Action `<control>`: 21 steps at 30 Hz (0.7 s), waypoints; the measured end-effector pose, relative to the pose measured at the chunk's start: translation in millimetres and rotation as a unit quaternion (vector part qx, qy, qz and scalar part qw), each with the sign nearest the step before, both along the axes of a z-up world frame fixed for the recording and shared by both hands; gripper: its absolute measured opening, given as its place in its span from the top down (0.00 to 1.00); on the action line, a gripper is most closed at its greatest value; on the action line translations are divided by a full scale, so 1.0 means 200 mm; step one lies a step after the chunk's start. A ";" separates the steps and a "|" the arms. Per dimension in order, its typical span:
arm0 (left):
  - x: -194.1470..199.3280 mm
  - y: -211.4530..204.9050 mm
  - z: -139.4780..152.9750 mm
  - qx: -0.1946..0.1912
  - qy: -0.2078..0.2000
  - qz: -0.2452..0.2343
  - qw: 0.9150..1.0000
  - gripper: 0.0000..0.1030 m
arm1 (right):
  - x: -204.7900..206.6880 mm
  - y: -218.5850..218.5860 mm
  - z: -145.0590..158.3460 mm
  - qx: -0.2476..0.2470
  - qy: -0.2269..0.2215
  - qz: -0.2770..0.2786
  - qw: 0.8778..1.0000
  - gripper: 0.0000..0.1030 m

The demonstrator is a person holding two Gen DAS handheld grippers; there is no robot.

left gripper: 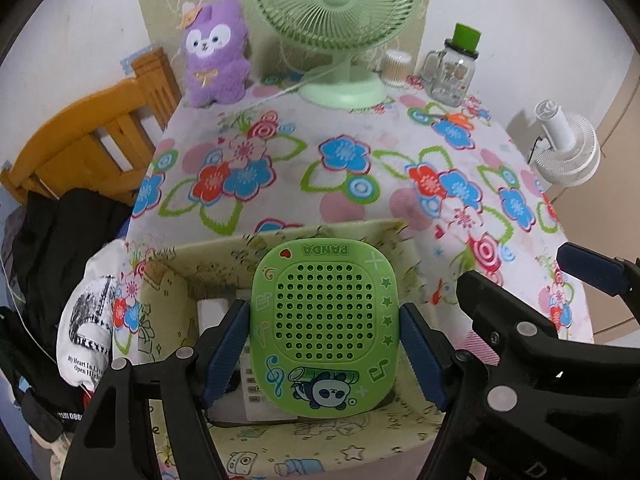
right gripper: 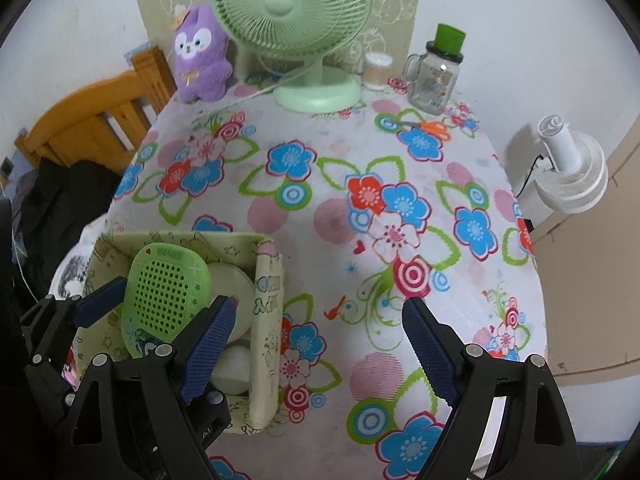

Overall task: Organize rigid objects
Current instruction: 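Lower the green speaker into the yellow box and open the left gripper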

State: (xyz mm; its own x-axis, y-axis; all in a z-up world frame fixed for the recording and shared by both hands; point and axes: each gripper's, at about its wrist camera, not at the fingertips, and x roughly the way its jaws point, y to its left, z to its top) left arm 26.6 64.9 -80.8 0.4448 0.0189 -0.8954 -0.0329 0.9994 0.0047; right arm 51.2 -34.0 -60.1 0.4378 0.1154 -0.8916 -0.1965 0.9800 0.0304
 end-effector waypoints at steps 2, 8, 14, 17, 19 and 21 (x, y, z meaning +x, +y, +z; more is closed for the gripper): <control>0.00 0.02 -0.03 0.000 0.006 0.002 1.000 0.26 | 0.01 0.02 -0.03 -0.003 0.007 0.003 1.000 0.15; 0.02 0.07 -0.13 -0.003 0.029 0.009 1.000 0.26 | 0.03 0.09 -0.10 -0.015 0.030 0.013 0.999 0.15; 0.04 0.09 -0.20 -0.002 0.044 0.003 0.999 0.25 | 0.05 0.12 -0.16 -0.028 0.048 0.026 0.998 0.15; 0.04 0.09 -0.21 0.000 0.044 0.002 0.999 0.25 | 0.06 0.13 -0.18 -0.028 0.053 0.029 0.998 0.15; 0.04 0.08 -0.22 0.001 0.053 -0.010 0.999 0.18 | 0.07 0.13 -0.19 -0.031 0.056 0.031 0.997 0.15; 0.04 0.07 -0.21 0.007 0.051 -0.009 0.999 0.13 | 0.07 0.13 -0.19 -0.028 0.058 0.033 0.997 0.15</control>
State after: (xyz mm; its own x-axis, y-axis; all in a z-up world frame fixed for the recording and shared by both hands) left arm 35.3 79.9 -122.4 0.3519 0.0235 -0.9358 -0.0128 0.9997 0.0203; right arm 65.4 -7.4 -97.6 0.3245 0.0899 -0.9416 -0.2590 0.9659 0.0029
